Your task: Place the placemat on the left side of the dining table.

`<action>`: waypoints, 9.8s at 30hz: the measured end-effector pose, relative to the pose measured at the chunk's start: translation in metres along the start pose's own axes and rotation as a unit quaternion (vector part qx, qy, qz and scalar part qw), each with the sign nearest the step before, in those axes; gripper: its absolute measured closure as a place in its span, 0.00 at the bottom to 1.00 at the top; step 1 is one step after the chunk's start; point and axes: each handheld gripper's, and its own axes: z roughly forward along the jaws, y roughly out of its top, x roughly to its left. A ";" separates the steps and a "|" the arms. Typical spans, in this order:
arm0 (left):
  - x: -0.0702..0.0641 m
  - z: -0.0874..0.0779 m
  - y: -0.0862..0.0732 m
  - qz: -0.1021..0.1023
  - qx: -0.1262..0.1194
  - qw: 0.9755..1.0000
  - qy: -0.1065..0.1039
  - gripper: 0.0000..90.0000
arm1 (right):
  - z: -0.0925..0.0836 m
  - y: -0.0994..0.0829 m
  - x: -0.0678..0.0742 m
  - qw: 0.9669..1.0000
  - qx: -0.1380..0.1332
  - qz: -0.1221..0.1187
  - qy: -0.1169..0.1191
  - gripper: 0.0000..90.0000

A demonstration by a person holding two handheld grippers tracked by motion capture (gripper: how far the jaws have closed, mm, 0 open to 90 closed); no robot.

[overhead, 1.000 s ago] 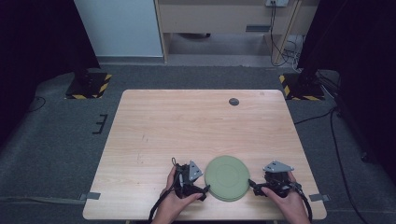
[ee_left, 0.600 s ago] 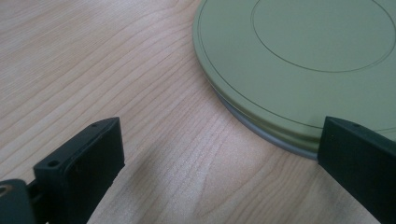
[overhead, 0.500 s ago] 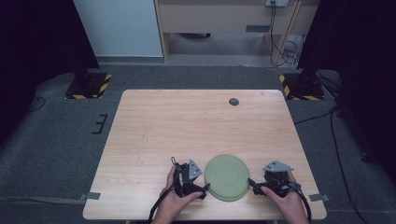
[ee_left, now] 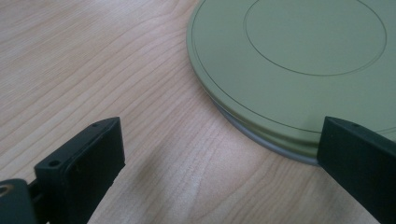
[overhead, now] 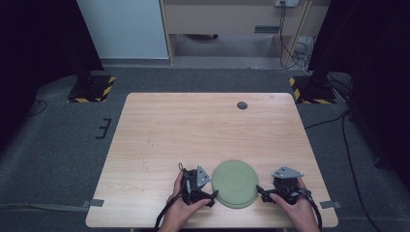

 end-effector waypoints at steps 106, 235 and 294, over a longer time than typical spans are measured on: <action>0.027 0.019 0.018 -0.020 0.006 1.000 -0.001 0.01 | 0.013 0.009 0.001 0.999 -0.009 0.023 -0.032 0.03; 0.019 0.020 0.052 -0.117 -0.107 0.986 -0.048 0.84 | 0.016 0.010 -0.001 0.999 -0.006 0.025 -0.022 0.01; 0.015 -0.012 0.100 -0.081 -0.121 0.986 -0.083 0.95 | 0.024 0.001 -0.051 0.988 0.007 0.118 -0.096 0.04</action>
